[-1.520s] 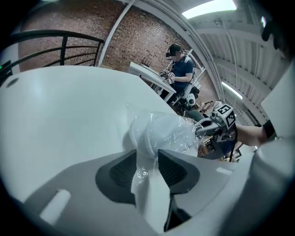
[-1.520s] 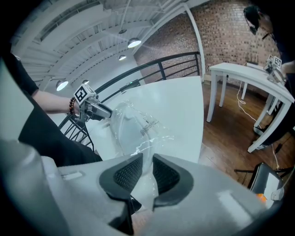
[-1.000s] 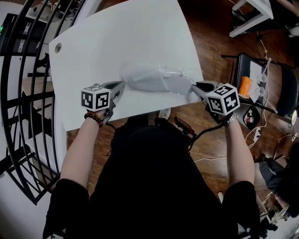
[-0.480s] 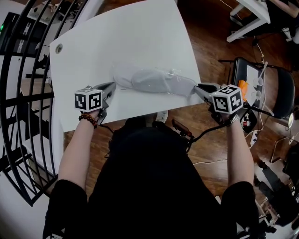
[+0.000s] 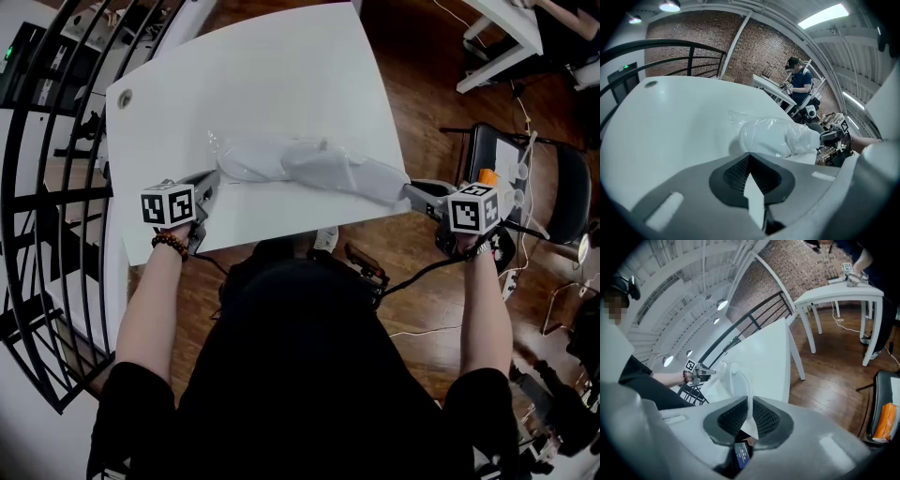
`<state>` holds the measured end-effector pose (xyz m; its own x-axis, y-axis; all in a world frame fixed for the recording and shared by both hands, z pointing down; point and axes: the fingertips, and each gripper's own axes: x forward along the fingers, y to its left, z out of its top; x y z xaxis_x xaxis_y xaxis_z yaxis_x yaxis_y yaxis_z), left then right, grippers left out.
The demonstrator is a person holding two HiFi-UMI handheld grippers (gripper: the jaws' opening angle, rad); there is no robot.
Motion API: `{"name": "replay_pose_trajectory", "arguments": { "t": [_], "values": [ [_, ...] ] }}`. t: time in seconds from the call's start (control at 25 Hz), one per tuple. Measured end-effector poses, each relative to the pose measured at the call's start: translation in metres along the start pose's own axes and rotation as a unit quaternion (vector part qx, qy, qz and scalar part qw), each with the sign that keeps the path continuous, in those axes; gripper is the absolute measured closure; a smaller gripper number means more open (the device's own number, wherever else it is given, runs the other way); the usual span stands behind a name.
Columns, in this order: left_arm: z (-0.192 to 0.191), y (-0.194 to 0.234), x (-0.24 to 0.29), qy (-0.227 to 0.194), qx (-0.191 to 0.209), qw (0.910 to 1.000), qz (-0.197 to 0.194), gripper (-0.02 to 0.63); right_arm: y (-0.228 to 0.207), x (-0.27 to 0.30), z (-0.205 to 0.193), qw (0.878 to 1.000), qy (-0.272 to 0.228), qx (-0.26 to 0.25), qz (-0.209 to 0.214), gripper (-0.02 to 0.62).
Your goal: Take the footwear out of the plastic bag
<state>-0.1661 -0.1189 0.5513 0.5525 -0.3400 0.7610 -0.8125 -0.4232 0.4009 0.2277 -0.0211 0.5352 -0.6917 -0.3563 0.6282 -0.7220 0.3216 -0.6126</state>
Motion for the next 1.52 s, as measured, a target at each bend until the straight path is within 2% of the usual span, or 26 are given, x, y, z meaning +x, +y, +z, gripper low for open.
{"name": "replay_pose_trajectory", "arguments": {
  "t": [0.28,0.48,0.68,0.84,1.08,1.32,1.36,1.44,1.52],
  "values": [
    [-0.007,0.011,-0.007,-0.002,-0.01,0.9999,0.009,0.591,-0.016,-0.032,-0.007,0.998,-0.036,0.043,-0.001,0.574],
    [-0.008,0.014,-0.008,-0.002,-0.013,0.9998,0.014,0.591,-0.032,-0.052,-0.014,0.997,-0.043,0.057,-0.031,0.574],
    [-0.009,0.02,-0.011,-0.004,-0.018,0.9996,0.021,0.591,-0.034,-0.062,-0.011,0.995,-0.071,0.072,-0.023,0.575],
    [-0.01,0.027,-0.018,-0.007,-0.024,0.9994,0.024,0.591,-0.039,-0.065,-0.011,0.989,-0.091,0.109,-0.028,0.575],
    [-0.013,0.033,-0.024,-0.007,-0.04,0.9988,0.027,0.59,-0.05,-0.065,-0.002,0.983,-0.115,0.138,-0.029,0.577],
    [-0.016,0.041,-0.03,-0.006,-0.043,0.9984,0.037,0.589,-0.065,-0.059,0.01,0.975,-0.135,0.171,-0.049,0.577],
    [-0.016,0.044,-0.032,-0.007,-0.042,0.9983,0.041,0.59,-0.063,-0.055,0.016,0.974,-0.141,0.173,-0.04,0.575],
    [-0.016,0.05,-0.034,-0.008,-0.036,0.9979,0.054,0.591,-0.053,-0.045,0.031,0.97,-0.161,0.181,0.008,0.577],
    [-0.016,0.049,-0.036,-0.006,-0.033,0.9979,0.056,0.591,-0.054,-0.041,0.039,0.97,-0.165,0.178,0.013,0.577]
  ]
}}
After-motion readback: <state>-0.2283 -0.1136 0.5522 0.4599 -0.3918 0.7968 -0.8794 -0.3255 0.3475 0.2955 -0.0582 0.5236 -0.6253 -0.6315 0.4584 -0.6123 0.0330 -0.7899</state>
